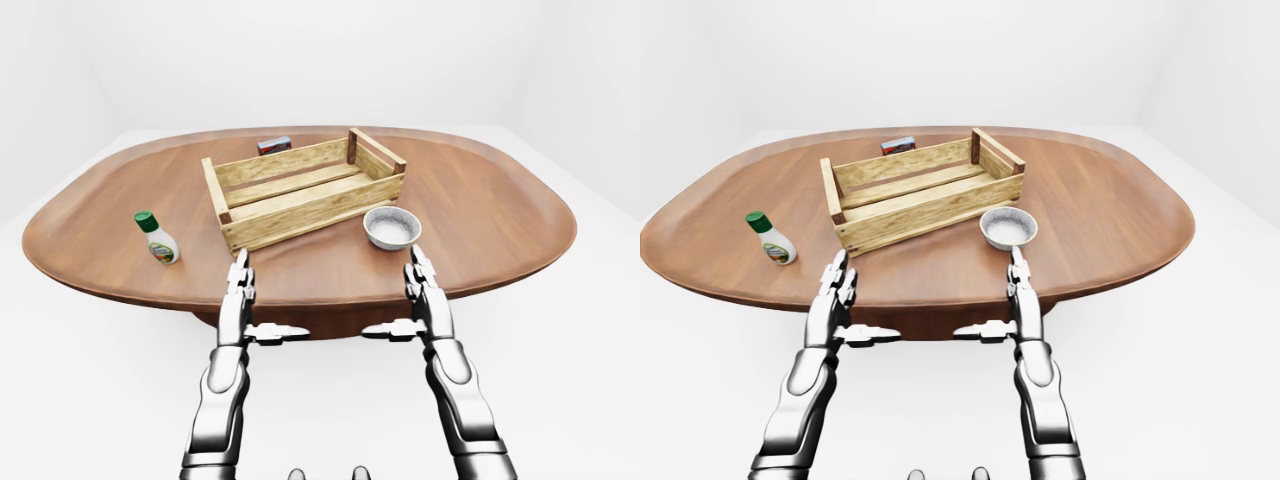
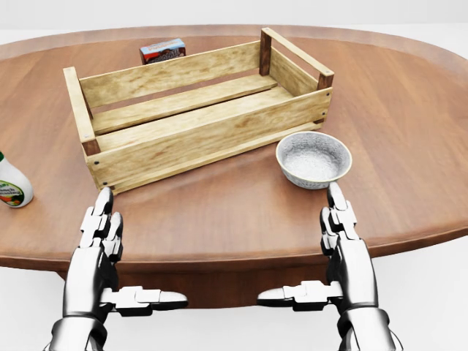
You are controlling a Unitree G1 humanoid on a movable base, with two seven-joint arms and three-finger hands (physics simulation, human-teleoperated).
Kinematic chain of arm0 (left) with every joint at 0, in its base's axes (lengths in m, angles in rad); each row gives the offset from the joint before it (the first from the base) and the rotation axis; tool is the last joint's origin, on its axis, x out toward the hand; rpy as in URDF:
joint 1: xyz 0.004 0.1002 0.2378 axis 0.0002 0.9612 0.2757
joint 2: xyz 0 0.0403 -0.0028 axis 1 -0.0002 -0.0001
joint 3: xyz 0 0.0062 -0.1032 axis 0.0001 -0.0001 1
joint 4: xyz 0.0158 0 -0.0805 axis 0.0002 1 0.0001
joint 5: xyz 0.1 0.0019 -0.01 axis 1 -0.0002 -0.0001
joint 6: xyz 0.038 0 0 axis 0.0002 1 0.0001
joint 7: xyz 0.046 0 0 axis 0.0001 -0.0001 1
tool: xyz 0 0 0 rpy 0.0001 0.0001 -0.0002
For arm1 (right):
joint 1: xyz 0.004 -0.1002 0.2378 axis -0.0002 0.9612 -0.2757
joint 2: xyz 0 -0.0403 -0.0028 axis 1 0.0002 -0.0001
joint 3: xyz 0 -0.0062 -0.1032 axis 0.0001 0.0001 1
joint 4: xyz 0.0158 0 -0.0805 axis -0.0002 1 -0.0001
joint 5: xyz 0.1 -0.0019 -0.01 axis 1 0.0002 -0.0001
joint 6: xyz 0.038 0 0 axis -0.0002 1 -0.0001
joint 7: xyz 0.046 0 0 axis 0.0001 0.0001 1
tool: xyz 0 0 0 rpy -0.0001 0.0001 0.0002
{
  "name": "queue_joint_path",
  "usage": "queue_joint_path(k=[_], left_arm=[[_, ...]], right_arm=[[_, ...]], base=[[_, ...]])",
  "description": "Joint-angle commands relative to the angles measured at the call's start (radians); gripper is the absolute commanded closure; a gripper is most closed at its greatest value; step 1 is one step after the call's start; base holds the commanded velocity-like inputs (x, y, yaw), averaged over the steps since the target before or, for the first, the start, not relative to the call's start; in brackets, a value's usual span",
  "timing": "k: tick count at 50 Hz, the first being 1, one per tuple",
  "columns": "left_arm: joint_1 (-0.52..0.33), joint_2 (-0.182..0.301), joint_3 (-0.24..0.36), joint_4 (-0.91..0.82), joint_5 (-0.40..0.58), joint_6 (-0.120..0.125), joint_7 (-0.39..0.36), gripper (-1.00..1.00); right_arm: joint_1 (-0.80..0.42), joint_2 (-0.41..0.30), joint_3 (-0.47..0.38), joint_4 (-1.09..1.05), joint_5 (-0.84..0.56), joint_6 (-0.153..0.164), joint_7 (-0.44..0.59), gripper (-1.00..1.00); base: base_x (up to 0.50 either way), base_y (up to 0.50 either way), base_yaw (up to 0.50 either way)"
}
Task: Pick up the salad dressing and put it in the tray.
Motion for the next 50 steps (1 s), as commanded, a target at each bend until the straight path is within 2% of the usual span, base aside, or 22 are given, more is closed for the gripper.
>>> queue_joint_path(k=[1, 10, 13, 14, 15, 16, 17, 18, 22, 23, 28, 32, 34, 38, 41, 43, 45, 46, 47, 50], left_arm=[[-0.004, 0.012, 0.025, 0.003, -0.011, 0.004, -0.019, -1.0], [-0.013, 0.014, 0.026, 0.02, -0.009, -0.003, -0.018, -1.0], [-0.023, 0.018, 0.032, 0.018, -0.006, 0.002, -0.014, -1.0], [-0.03, 0.021, 0.039, 0.001, -0.011, 0.021, -0.013, -1.0], [-0.044, 0.027, 0.049, -0.015, -0.015, 0.038, -0.009, -1.0], [-0.054, 0.032, 0.055, -0.012, 0.015, -0.006, 0.019, -1.0], [-0.06, 0.036, 0.062, -0.04, 0.014, 0.005, 0.024, -1.0], [-0.075, 0.04, 0.082, -0.109, -0.033, 0.087, 0.012, -1.0], [-0.151, 0.083, 0.142, -0.22, -0.087, 0.087, 0.03, -1.0], [-0.174, 0.112, 0.15, -0.204, -0.065, 0.087, 0.023, -1.0], [-0.222, 0.141, 0.19, -0.097, -0.073, 0.087, 0.025, -1.0], [-0.266, 0.176, 0.222, -0.097, -0.112, 0.087, 0.036, -1.0], [-0.302, 0.211, 0.263, -0.123, -0.139, 0.087, 0.06, -1.0], [-0.351, 0.271, 0.308, -0.144, -0.198, 0.087, 0.087, -1.0], [-0.44, 0.347, 0.358, -0.08, -0.24, 0.087, 0.131, -1.0], [-0.478, 0.387, 0.374, -0.041, -0.28, 0.087, 0.154, -1.0], [-0.552, 0.463, 0.41, 0.039, -0.322, 0.087, 0.185, -1.0], [-0.552, 0.473, 0.404, 0.045, -0.334, 0.087, 0.193, -1.0], [-0.589, 0.513, 0.424, 0.093, -0.349, 0.087, 0.211, -1.0], [-0.623, 0.577, 0.421, 0.171, -0.361, 0.087, 0.249, -1.0]], right_arm=[[-0.006, -0.012, -0.018, 0.012, 0.002, 0.004, 0.028, -1.0], [-0.006, -0.011, -0.019, 0.007, 0.001, 0.008, 0.027, -1.0], [0.006, -0.012, -0.021, -0.035, -0.014, 0.01, 0.01, -1.0], [0.014, -0.014, -0.025, -0.064, -0.014, 0.015, 0.008, -1.0], [0.024, -0.021, -0.029, -0.112, -0.027, 0.043, 0.004, -1.0], [0.032, -0.026, -0.037, -0.158, -0.039, 0.068, 0.0, -1.0], [0.039, -0.026, -0.049, -0.206, -0.037, 0.086, -0.003, -1.0], [0.047, -0.025, -0.069, -0.29, 0.006, 0.086, 0.017, -1.0], [0.07, -0.035, -0.144, -0.54, 0.039, 0.086, 0.016, -1.0], [0.079, -0.043, -0.184, -0.616, 0.056, 0.086, 0.021, -1.0], [0.114, -0.039, -0.265, -0.697, 0.065, 0.086, 0.076, -1.0], [0.13, -0.029, -0.303, -0.738, 0.063, 0.086, 0.105, -1.0], [0.129, -0.04, -0.332, -0.792, 0.049, 0.086, 0.12, -1.0], [0.124, -0.046, -0.388, -0.867, 0.031, 0.086, 0.157, -1.0], [0.121, -0.04, -0.449, -0.914, 0.048, 0.086, 0.189, -1.0], [0.118, -0.035, -0.457, -0.918, 0.038, 0.086, 0.194, -1.0], [0.116, -0.027, -0.442, -0.903, 0.026, 0.086, 0.192, -1.0], [0.116, -0.026, -0.441, -0.902, 0.025, 0.086, 0.193, -1.0], [0.115, -0.027, -0.413, -0.882, -0.004, 0.086, 0.184, -1.0], [0.113, -0.026, -0.392, -0.876, -0.024, 0.086, 0.181, -1.0]], base=[[0.0, 0.0, 0.0], [0.0, 0.0, 0.0], [0.0, 0.0, 0.0], [0.0, 0.0, 0.0], [0.0, 0.0, 0.0], [0.0, 0.0, 0.0], [0.0, 0.0, 0.0], [0.0, 0.0, 0.0], [0.0, 0.0, 0.0], [0.0, 0.0, 0.0], [0.0, 0.0, 0.0], [0.0, 0.0, 0.0], [0.0, 0.0, 0.0], [0.0, 0.0, 0.0], [0.0, 0.0, 0.0], [0.0, 0.0, 0.0], [0.0, 0.0, 0.0], [0.0, 0.0, 0.0], [0.0, 0.0, 0.0], [0.0, 0.0, 0.0]])
